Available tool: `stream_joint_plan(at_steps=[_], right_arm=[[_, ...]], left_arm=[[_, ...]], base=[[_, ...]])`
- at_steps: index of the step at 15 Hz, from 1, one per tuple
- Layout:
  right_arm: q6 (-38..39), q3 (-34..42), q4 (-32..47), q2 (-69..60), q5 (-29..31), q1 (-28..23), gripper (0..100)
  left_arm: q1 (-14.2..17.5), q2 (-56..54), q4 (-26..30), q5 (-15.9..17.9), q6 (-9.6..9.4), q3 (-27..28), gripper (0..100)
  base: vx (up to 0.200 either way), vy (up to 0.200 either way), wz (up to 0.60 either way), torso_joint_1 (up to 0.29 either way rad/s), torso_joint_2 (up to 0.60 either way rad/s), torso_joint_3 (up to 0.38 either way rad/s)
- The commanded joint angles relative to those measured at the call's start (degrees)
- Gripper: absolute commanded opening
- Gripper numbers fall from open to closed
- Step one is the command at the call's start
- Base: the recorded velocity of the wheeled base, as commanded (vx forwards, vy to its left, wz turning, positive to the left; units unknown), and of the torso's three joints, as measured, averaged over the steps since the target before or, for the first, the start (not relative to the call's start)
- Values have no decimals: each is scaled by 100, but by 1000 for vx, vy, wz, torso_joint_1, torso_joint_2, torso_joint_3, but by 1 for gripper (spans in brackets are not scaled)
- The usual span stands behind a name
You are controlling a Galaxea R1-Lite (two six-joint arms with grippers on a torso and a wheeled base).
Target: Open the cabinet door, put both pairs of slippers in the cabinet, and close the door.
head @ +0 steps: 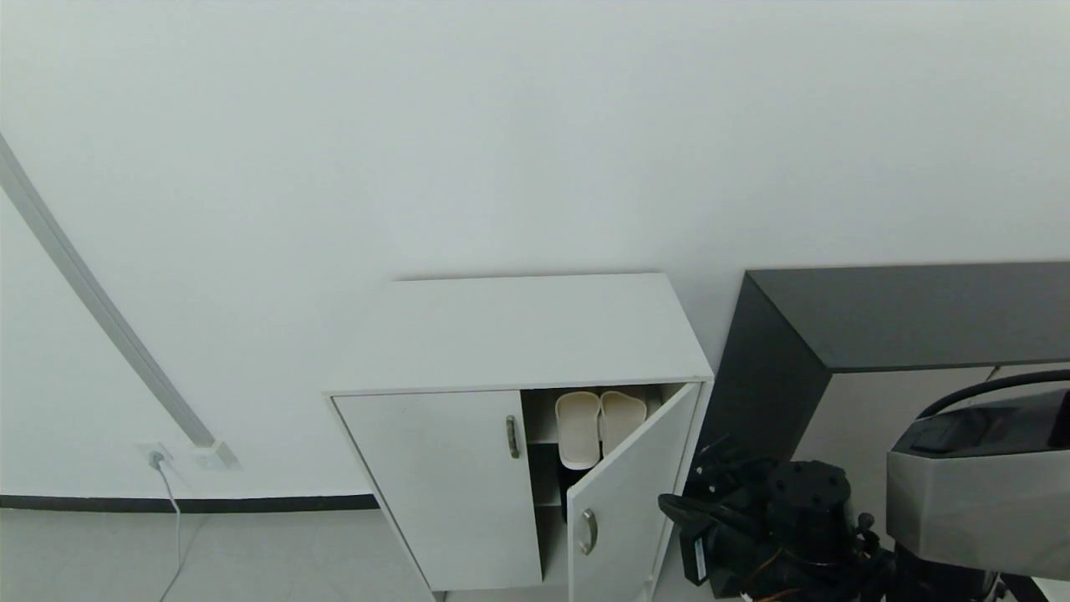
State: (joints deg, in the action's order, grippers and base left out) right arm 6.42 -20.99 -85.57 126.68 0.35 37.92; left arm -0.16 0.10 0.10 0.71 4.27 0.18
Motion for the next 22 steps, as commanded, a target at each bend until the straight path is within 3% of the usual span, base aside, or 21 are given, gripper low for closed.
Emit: stream_joint_plan(at_steps=[1, 6, 22], right_arm=[[-1, -432, 374, 102, 184, -31, 0], [-1, -1346, 1596, 120, 307, -84, 0], [-36, -3640, 3055, 814, 351, -532, 0]], left_arm=[[-2, -1, -1, 0, -5, -1, 0], [-2, -1, -1, 0, 4, -1, 0], [-2, -1, -1, 0, -5, -1, 0]], base=[[0, 0, 0, 0, 0, 0], [0, 0, 0, 0, 0, 0], [0, 0, 0, 0, 0, 0]])
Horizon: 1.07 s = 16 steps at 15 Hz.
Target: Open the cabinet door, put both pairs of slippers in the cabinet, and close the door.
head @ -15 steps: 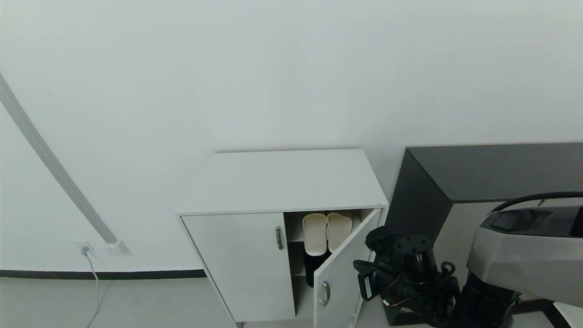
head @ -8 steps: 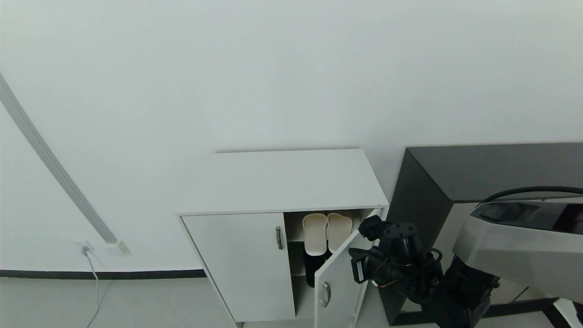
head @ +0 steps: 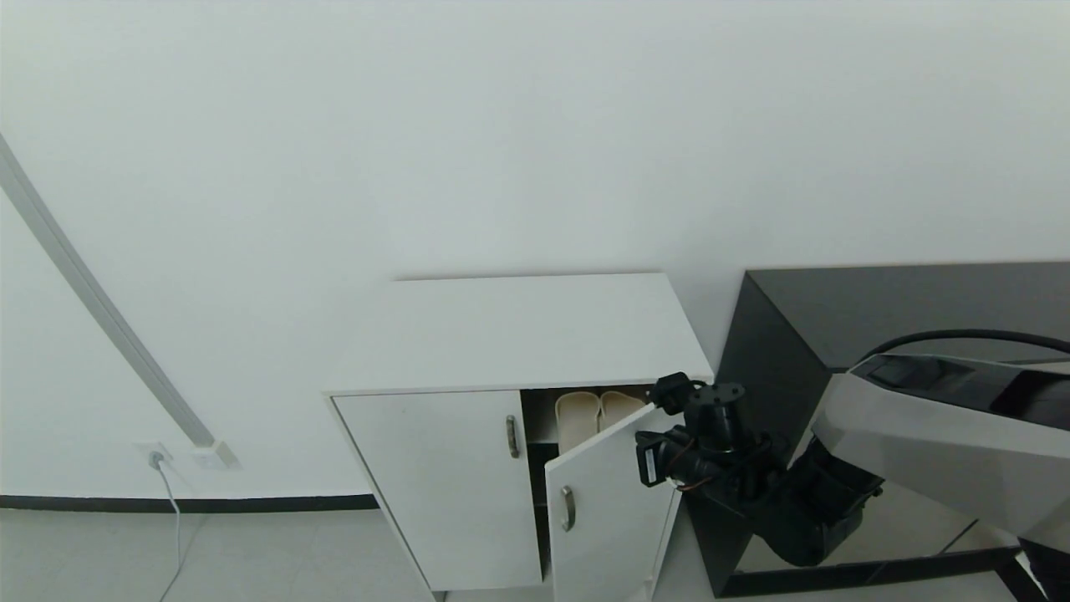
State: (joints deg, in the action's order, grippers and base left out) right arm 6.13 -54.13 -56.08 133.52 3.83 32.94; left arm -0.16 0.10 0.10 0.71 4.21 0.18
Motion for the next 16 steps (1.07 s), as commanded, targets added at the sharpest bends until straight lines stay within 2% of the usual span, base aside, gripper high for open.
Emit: stream_joint_plan(at_steps=[1, 5, 16], right_arm=[[-7, -485, 211, 165, 57, -42, 0], [-7, -968, 448, 297, 171, -112, 0], [-24, -1293, 607, 403, 206, -165, 0]], left_arm=[[-2, -1, -1, 0, 1, -1, 0], [-2, -1, -1, 0, 1, -1, 0], [-2, -1, -1, 0, 1, -1, 0]], base=[[0, 0, 0, 0, 0, 0], [0, 0, 0, 0, 0, 0], [0, 0, 0, 0, 0, 0]])
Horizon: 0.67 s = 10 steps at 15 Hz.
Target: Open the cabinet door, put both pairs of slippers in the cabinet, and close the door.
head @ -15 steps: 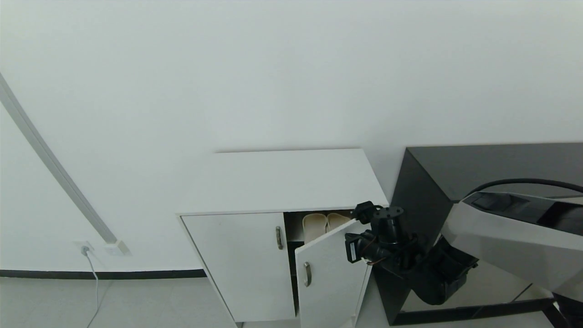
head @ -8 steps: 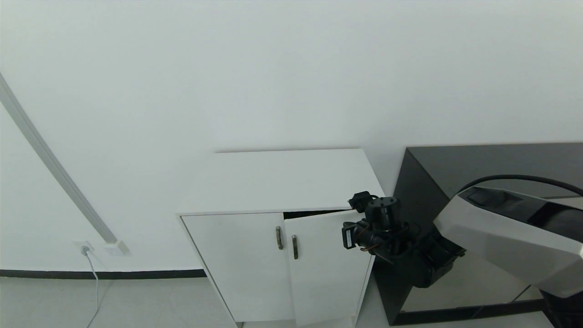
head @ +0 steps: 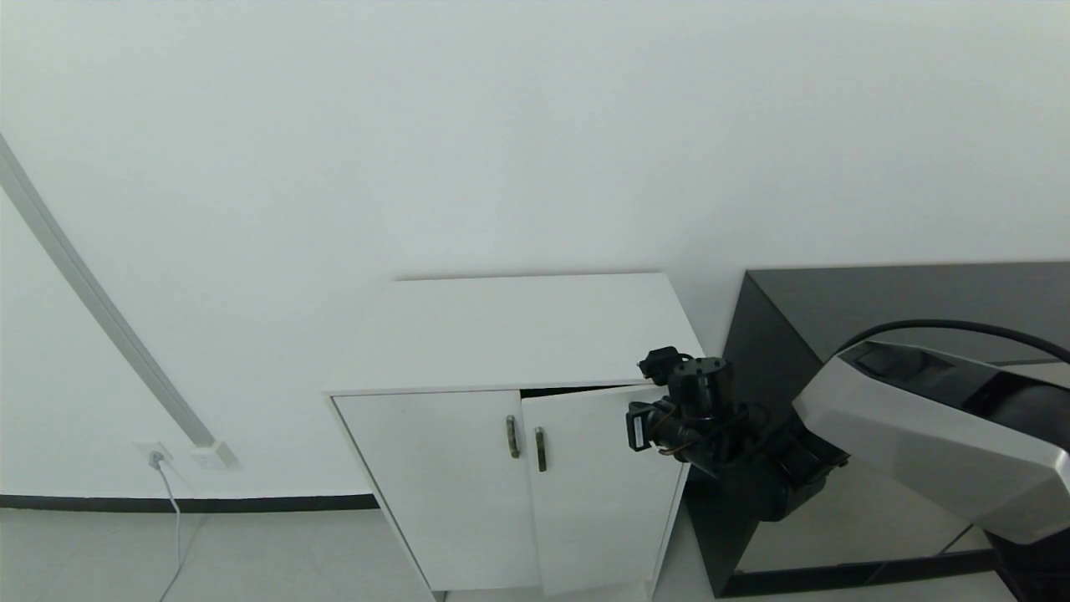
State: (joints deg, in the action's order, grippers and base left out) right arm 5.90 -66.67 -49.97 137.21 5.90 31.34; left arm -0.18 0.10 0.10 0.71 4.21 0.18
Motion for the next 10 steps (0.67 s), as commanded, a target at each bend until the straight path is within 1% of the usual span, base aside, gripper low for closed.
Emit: stream_joint_plan(at_steps=[1, 10], right_arm=[[-1, -48, 40, 43, -1, -23, 0], [-1, -338, 137, 166, -1, -76, 0]], left_arm=[[1, -1, -1, 0, 1, -1, 0], [1, -1, -1, 0, 1, -1, 0]], base=[[0, 0, 0, 0, 0, 0], [0, 0, 0, 0, 0, 0]])
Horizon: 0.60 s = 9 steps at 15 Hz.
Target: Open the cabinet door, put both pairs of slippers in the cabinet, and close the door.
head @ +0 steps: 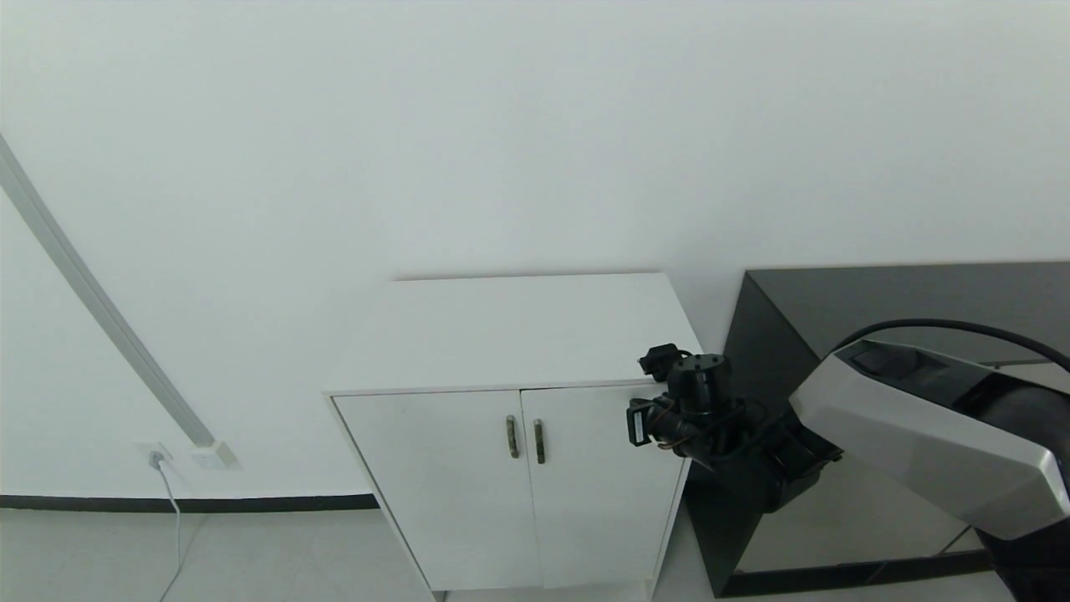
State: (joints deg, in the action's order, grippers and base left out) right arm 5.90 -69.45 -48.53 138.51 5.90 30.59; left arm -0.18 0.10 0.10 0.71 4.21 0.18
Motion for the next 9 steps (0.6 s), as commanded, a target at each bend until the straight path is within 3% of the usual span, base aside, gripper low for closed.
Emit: stream_joint_plan(at_steps=[1, 9], right_arm=[[-1, -69, 19, 45, -1, 0, 0], [-10, -165, 89, 80, 104, 0, 0]], left_arm=[[1, -1, -1, 0, 1, -1, 0], [1, -1, -1, 0, 1, -1, 0]], base=[[0, 0, 0, 0, 0, 0], [0, 0, 0, 0, 0, 0]])
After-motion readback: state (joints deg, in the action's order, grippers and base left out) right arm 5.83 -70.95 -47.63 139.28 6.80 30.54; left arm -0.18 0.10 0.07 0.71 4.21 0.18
